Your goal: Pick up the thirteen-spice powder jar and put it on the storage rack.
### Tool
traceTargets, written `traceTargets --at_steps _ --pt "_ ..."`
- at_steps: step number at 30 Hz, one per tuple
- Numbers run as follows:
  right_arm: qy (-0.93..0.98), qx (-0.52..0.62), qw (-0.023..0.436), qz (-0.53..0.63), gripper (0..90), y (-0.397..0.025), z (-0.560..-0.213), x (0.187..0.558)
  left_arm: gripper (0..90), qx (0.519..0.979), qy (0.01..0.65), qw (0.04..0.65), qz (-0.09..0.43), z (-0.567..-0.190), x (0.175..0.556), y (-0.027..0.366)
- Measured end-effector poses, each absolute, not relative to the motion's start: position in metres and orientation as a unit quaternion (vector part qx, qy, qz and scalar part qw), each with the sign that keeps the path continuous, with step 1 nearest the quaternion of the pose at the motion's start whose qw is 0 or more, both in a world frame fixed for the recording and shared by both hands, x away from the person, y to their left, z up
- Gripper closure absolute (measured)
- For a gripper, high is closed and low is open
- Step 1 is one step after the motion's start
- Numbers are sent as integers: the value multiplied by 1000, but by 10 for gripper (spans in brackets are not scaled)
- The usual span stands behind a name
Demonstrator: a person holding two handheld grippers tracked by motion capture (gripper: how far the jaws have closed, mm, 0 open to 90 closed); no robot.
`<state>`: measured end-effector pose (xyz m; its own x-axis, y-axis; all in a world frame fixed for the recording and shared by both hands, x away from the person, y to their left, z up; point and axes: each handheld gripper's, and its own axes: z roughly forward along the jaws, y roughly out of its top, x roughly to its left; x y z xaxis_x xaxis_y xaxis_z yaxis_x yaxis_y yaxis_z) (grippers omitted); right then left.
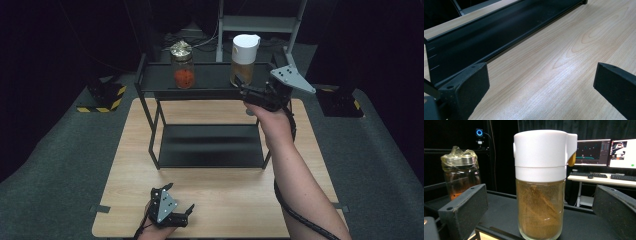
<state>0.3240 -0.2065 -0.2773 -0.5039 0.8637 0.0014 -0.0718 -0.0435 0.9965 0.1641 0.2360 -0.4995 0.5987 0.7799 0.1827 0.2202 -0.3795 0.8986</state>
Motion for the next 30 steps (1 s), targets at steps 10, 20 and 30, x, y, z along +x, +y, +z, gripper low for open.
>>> traceTargets --at_steps 10,20,30 --pt "590 326 369 641 0 -213 -280 312 5 774 321 449 312 -499 164 234" --pt "588 323 365 646 0 -222 -287 297 5 775 319 447 313 -499 164 232" --pt "592 313 366 646 0 -228 -296 283 5 776 318 446 314 -499 164 232"
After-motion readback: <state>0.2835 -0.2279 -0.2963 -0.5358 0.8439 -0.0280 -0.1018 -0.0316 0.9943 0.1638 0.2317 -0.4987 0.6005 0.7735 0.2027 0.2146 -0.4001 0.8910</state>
